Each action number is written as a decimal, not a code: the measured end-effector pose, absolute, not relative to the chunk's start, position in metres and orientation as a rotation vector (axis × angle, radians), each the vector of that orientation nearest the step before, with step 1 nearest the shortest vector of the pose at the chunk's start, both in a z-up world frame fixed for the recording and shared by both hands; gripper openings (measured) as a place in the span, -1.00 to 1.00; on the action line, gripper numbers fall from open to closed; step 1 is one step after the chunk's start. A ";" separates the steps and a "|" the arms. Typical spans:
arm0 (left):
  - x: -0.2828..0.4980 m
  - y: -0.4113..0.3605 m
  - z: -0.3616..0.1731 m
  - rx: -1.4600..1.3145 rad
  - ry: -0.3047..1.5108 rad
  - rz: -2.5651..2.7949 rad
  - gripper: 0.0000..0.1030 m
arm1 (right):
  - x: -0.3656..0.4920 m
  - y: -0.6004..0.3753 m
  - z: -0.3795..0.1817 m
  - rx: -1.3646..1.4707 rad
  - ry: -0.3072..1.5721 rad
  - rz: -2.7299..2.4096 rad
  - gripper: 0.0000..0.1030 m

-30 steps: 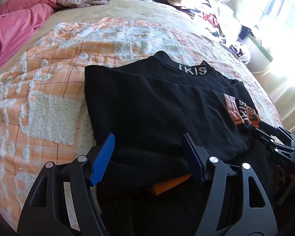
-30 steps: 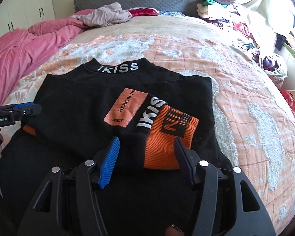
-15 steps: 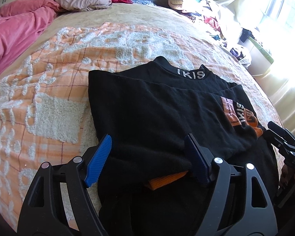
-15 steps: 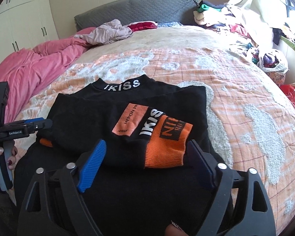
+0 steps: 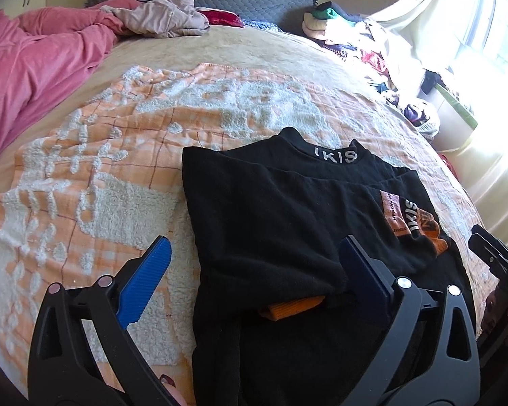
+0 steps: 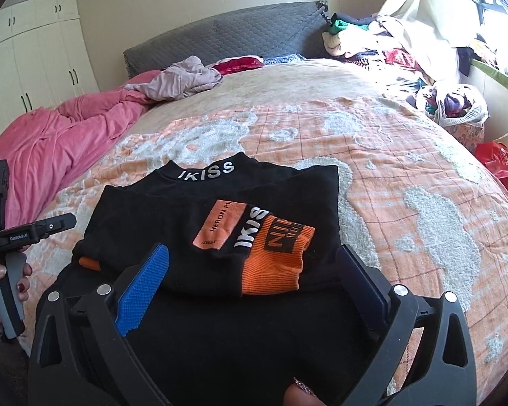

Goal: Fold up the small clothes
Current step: 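Move both grippers down to the hem of the black sweatshirt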

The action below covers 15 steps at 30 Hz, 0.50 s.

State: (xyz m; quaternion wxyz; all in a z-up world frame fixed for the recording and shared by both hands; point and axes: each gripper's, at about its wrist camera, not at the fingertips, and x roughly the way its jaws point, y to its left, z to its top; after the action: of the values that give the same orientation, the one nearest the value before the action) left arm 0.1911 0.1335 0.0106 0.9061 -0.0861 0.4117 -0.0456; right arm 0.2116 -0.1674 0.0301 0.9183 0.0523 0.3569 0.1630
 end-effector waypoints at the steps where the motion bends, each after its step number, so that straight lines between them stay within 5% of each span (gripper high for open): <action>1: 0.190 0.134 0.012 -0.184 0.847 -0.092 0.80 | 0.212 -0.168 0.031 0.108 0.733 0.335 0.91; 15: 0.142 0.131 0.035 -0.174 0.759 -0.062 0.81 | 0.197 -0.158 0.042 0.088 0.708 0.416 0.91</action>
State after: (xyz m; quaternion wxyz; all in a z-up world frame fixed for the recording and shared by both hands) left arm 0.1417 0.1306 0.0349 0.9247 -0.0847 0.3699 -0.0304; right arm 0.1966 -0.1585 0.0424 0.9160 0.0430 0.3439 0.2022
